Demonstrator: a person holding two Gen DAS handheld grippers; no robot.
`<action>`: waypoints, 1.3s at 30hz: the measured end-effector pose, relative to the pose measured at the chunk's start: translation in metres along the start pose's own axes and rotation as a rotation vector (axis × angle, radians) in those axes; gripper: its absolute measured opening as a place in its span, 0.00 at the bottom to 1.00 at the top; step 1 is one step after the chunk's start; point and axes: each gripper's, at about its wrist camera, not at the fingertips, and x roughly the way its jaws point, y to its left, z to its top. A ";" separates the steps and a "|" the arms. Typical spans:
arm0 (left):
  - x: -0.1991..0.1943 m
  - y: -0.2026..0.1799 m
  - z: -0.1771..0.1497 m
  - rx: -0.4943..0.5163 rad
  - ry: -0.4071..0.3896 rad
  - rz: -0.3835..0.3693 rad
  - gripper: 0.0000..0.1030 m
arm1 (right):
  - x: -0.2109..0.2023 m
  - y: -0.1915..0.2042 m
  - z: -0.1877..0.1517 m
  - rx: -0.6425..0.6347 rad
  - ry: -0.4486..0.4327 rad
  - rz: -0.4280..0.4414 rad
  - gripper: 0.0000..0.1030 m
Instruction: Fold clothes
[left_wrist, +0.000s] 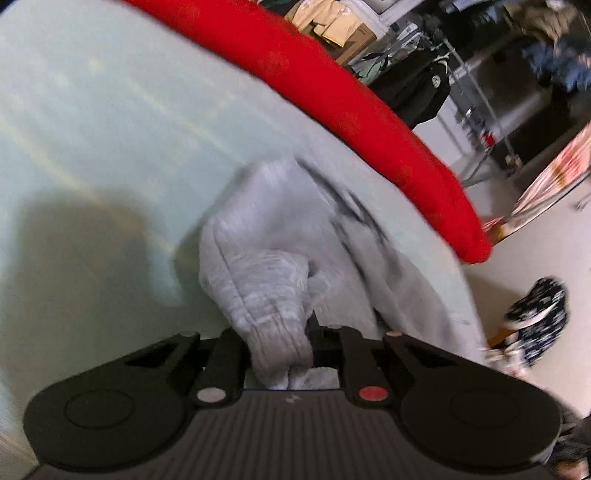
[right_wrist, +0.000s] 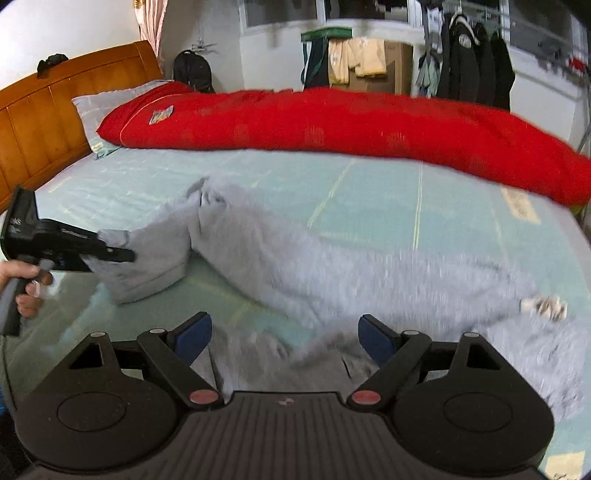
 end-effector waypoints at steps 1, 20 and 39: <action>-0.005 0.005 0.009 0.019 0.001 0.026 0.10 | 0.001 0.006 0.003 -0.009 -0.004 -0.007 0.87; -0.017 0.076 0.156 0.201 0.040 0.341 0.11 | 0.018 0.060 0.045 -0.118 0.008 -0.094 0.87; -0.044 0.114 0.192 0.035 -0.083 0.394 0.49 | 0.034 0.054 0.045 -0.035 0.033 -0.093 0.87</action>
